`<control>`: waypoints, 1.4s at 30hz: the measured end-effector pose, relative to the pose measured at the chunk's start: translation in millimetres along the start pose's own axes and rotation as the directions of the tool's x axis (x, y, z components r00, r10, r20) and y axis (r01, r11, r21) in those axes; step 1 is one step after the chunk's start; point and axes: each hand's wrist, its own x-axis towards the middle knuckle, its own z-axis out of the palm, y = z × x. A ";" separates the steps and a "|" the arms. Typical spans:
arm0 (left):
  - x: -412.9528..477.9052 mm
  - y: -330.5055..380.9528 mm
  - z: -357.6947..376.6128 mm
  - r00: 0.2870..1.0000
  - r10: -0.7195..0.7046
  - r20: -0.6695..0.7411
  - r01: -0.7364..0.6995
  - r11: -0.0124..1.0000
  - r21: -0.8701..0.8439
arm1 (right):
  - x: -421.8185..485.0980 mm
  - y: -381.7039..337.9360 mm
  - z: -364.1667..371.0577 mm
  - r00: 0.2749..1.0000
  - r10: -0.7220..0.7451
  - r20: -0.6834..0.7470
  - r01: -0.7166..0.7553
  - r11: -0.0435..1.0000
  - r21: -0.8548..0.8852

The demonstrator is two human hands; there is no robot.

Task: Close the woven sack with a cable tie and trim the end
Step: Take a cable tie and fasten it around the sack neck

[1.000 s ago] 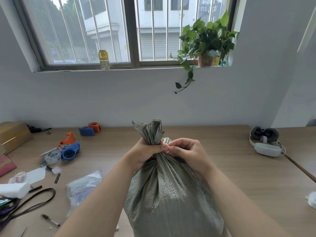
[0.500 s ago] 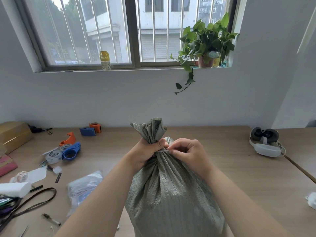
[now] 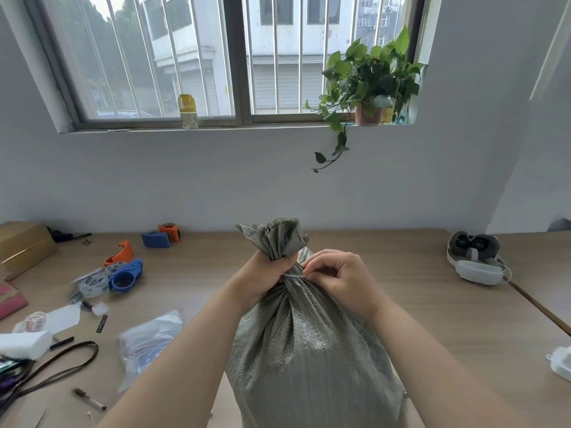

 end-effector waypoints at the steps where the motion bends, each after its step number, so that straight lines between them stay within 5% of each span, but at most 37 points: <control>1: -0.6 1.6 0.8 1.000 0.029 -0.003 -0.029 0.999 0.032 | 0.4 -1.6 -0.8 1.000 0.001 0.015 -0.001 1.000 -0.019; 4: 6.5 9.1 -1.6 0.983 0.182 0.002 -0.175 0.940 0.293 | 0.8 -5.2 -1.5 0.998 0.000 0.062 0.004 0.998 -0.066; 7: 15.9 17.1 -1.6 0.960 0.275 0.053 -0.253 0.767 0.590 | 1.6 -5.2 -1.7 0.997 -0.008 0.074 0.019 0.990 -0.143; 12: 17.7 22.5 2.8 0.912 0.366 0.186 -0.383 0.594 0.708 | 1.5 -4.5 -4.1 0.995 0.004 0.102 0.016 0.981 -0.191; 17: 12.6 20.1 14.5 0.907 0.385 0.174 -0.396 0.631 0.667 | -2.8 -3.7 -2.8 0.998 0.036 0.051 -0.029 0.991 -0.129; 26: 11.1 5.1 15.5 0.941 0.338 0.000 -0.237 0.658 0.715 | -8.6 4.0 1.6 0.926 0.373 -0.053 -0.368 0.927 0.074; 35: 9.4 13.4 10.2 0.979 0.127 0.161 -0.188 0.864 0.466 | -8.3 -6.7 -1.4 0.872 0.489 0.017 -0.478 0.844 0.244; 42: 10.0 13.9 5.2 0.980 0.062 0.189 -0.155 0.832 0.532 | -10.2 -3.6 -4.7 0.850 0.527 0.018 -0.505 0.803 0.317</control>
